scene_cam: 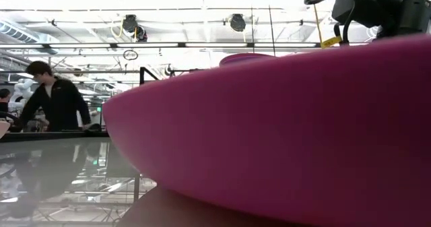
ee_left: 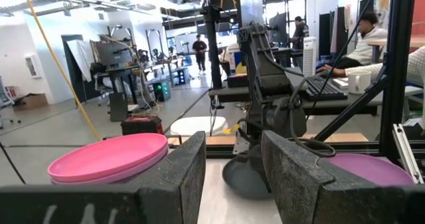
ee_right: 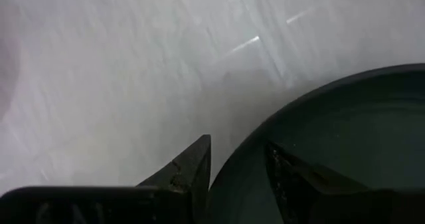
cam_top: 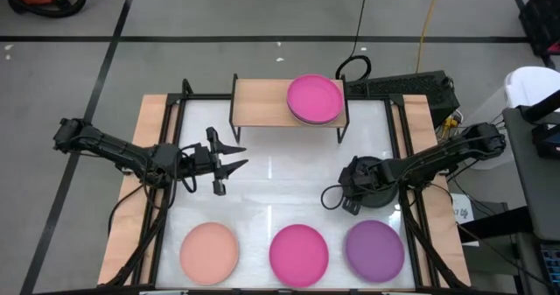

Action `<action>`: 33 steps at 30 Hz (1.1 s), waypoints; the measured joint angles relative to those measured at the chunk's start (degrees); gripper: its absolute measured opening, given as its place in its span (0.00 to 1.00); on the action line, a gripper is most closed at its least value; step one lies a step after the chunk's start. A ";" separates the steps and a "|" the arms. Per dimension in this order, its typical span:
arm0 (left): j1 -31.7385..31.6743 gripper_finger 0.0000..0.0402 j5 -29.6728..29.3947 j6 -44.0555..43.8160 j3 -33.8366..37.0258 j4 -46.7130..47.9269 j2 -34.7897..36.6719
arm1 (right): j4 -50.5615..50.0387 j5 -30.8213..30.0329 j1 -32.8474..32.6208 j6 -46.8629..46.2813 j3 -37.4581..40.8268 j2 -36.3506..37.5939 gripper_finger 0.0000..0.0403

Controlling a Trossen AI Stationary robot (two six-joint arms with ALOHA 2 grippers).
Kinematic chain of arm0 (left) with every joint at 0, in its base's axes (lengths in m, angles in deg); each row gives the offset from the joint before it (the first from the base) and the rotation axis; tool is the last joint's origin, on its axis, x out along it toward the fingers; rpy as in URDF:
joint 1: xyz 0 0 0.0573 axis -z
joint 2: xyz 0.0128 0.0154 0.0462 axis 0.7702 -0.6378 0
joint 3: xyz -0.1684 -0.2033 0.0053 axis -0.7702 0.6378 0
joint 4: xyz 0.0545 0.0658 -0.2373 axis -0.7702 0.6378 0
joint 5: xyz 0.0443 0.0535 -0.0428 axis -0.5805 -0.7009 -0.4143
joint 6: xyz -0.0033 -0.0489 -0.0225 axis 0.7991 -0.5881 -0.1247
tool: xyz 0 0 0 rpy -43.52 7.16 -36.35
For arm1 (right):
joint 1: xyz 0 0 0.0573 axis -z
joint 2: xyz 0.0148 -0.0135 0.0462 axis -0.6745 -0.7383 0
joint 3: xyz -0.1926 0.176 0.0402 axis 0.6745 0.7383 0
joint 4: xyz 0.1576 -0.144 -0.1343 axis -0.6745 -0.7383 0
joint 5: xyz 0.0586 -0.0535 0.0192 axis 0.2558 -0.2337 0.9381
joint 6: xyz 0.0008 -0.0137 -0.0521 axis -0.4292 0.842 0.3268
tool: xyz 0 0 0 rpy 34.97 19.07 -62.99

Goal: Place and stack plates onto a shelf
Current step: Put the black plate to the left on the shelf

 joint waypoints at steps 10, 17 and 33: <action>0.00 0.38 0.00 -0.02 0.00 0.04 0.00 | -0.02 0.19 0.00 0.90 0.00 0.00 0.16; -0.01 0.38 0.00 -0.02 0.00 0.06 0.00 | 0.04 1.25 0.00 2.59 -0.11 0.45 0.03; 0.00 0.38 0.00 -0.04 0.00 0.13 0.00 | 7.40 5.02 -4.15 11.59 -8.25 6.52 0.00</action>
